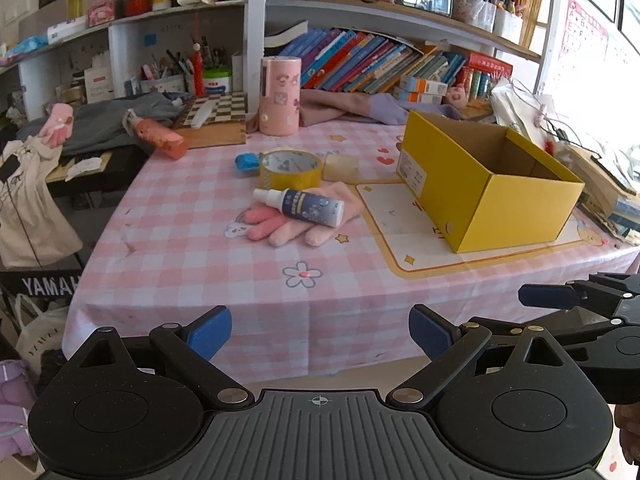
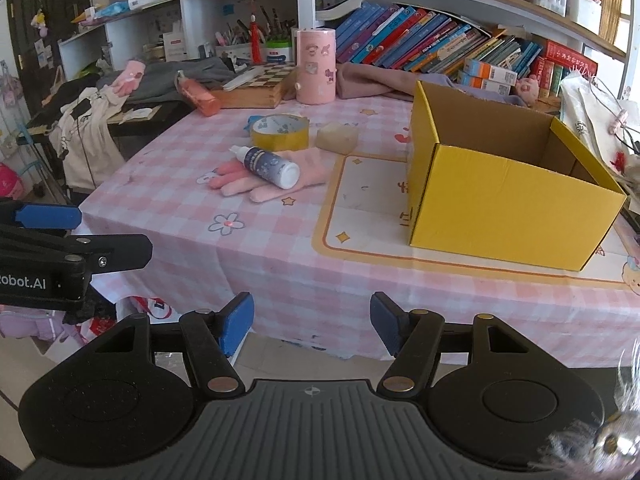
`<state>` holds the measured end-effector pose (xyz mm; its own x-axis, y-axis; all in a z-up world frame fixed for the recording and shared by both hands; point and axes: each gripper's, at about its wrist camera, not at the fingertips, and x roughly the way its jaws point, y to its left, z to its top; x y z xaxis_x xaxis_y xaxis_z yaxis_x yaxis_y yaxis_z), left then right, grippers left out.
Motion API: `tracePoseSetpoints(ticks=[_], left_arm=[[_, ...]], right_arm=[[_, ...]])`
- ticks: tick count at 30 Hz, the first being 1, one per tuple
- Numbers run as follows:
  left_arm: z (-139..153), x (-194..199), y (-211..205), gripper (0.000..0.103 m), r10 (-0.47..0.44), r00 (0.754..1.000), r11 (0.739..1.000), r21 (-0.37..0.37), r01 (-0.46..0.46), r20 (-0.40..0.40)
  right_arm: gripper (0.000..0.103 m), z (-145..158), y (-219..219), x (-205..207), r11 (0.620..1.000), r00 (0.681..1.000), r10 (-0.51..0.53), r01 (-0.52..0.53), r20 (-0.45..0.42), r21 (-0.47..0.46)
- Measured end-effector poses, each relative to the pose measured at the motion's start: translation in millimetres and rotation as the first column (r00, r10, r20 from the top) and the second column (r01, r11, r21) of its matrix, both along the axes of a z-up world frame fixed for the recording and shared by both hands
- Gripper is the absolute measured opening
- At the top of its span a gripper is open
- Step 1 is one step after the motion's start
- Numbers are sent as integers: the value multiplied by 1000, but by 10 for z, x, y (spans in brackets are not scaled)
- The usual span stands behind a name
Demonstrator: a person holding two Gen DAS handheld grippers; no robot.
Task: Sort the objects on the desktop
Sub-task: 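Withdraw both open tools from the yellow box back over the table, then reach the right tool to the blue-labelled spray bottle and grasp it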
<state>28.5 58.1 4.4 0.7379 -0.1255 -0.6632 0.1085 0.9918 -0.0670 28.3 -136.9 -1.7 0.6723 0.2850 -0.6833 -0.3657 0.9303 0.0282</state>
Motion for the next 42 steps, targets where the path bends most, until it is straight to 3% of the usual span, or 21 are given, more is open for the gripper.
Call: tracePoseSetpoints(ticks=[10,36,42], left_arm=[[-61,256,-10,97,11,1000,1000,7,-10,-19],[-222,1419,64,97,79,993,995,61,-73,-92],[-183,1637,169,97,115,989,993,32,-113,-93]], right_arm=[[62,-62,17,246,1000,1000,22,-22,-2,-9],[60,-277,342,1539,991,987,126,-129,-95,-24],[57,-273,408,1766,990,986,139,-141,-95,-15]])
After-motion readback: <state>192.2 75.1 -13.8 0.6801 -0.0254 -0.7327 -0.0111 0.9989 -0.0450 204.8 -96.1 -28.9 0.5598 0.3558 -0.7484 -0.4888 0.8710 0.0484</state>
